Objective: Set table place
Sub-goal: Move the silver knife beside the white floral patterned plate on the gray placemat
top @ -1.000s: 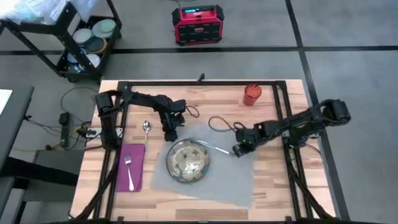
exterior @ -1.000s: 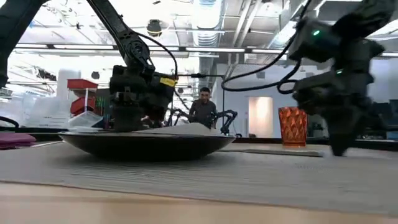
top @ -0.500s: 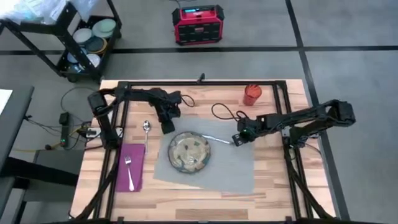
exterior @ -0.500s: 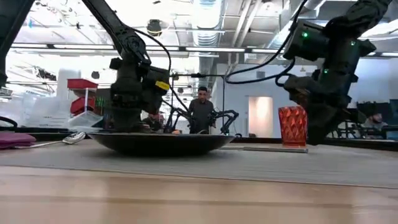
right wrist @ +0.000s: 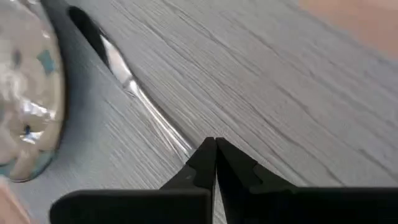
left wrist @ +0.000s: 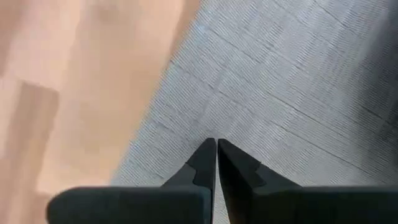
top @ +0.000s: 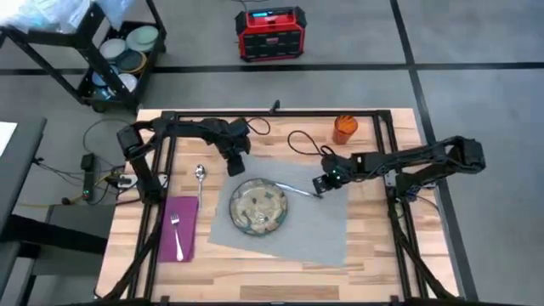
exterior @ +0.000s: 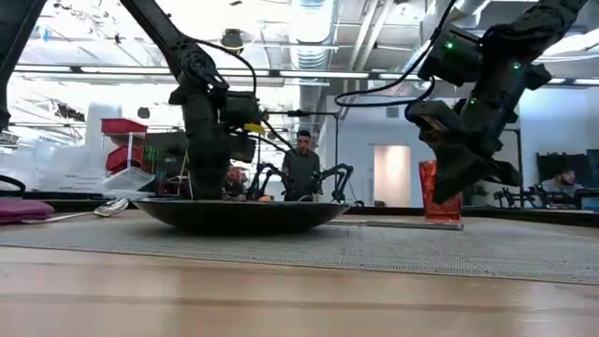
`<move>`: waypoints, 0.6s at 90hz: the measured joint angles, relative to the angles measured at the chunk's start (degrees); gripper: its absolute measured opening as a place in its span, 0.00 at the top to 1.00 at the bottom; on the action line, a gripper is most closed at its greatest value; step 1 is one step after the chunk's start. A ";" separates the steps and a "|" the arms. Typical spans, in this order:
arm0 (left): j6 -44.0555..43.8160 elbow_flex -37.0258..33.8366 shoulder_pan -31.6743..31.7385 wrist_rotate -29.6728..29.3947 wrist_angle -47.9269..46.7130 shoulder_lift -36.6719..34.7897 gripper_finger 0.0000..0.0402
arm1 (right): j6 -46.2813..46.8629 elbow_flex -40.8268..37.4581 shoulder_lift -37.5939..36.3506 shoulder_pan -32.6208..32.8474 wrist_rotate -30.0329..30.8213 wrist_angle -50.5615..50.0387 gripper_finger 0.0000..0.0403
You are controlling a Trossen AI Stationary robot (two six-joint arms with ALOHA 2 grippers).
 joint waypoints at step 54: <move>-2.31 -0.68 -0.92 12.19 -6.80 4.66 1.00 | -2.17 0.13 6.34 1.15 -8.19 1.99 1.00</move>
